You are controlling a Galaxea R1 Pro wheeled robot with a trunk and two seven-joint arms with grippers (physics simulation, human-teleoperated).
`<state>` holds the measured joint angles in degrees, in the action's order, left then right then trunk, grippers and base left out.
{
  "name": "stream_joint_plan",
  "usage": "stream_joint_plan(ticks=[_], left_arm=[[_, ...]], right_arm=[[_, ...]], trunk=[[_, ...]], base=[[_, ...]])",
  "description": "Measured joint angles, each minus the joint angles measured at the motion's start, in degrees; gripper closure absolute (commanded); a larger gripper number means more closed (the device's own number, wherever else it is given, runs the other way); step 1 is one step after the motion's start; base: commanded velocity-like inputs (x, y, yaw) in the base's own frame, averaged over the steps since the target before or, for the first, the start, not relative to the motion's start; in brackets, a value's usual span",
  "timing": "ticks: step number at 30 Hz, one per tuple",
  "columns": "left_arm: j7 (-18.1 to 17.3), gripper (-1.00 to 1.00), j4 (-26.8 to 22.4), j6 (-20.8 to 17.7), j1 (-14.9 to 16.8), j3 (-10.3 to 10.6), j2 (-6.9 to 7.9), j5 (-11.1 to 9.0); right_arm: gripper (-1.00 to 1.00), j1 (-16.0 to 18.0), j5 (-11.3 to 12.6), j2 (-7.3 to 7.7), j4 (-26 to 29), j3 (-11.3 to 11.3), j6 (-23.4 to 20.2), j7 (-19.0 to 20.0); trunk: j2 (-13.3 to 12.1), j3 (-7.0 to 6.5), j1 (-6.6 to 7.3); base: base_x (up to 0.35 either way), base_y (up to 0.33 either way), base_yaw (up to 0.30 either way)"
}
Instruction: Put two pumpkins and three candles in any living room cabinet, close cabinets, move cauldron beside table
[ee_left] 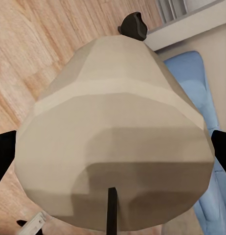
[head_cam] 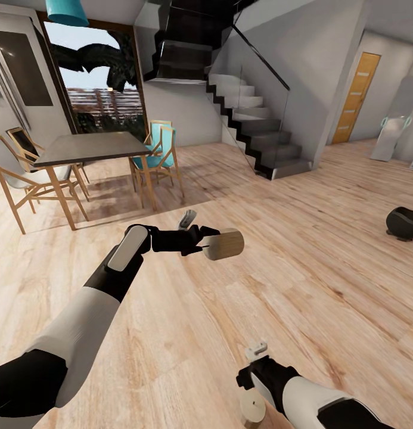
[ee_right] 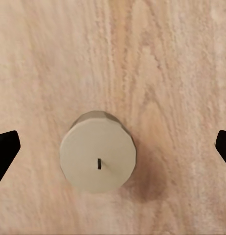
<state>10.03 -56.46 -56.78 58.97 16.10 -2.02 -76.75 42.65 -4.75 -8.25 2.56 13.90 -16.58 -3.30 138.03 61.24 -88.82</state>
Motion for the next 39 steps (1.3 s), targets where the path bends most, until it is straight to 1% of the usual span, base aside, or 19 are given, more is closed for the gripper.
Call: stream_joint_plan(ticks=[3,9,16,29,33,39], left_arm=[[0.0,1.0,0.0,0.0,0.0,0.0,0.0,0.0],[0.0,1.0,0.0,0.0,0.0,0.0,0.0,0.0],[0.0,1.0,0.0,0.0,0.0,0.0,0.0,0.0],[0.0,1.0,0.0,0.0,0.0,0.0,-0.17,0.1],[0.0,1.0,0.0,0.0,0.0,0.0,-0.17,0.1],[0.0,1.0,0.0,0.0,0.0,0.0,-0.17,0.1]], right_arm=[[-1.0,0.0,-0.4,-0.01,0.0,0.0,0.3,0.7],[-1.0,0.0,-0.5,-0.01,0.0,0.0,0.5,3.5],[-1.0,0.0,-0.5,0.06,0.0,0.0,0.5,4.0],[-1.0,0.0,-0.6,0.08,0.0,0.0,0.9,4.0],[-1.0,0.0,-0.5,0.11,0.0,0.0,3.2,4.0],[-1.0,0.0,-0.5,0.11,0.0,0.0,3.7,4.0]], trunk=[[0.0,0.0,0.0],[0.0,0.0,0.0],[0.0,0.0,0.0],[5.2,2.33,-2.85],[5.3,3.21,-2.96],[5.3,4.54,-3.12]], base=[[0.0,0.0,0.0],[0.0,0.0,0.0],[0.0,0.0,0.0],[0.0,0.0,0.0],[0.0,0.0,0.0],[0.0,0.0,0.0]])
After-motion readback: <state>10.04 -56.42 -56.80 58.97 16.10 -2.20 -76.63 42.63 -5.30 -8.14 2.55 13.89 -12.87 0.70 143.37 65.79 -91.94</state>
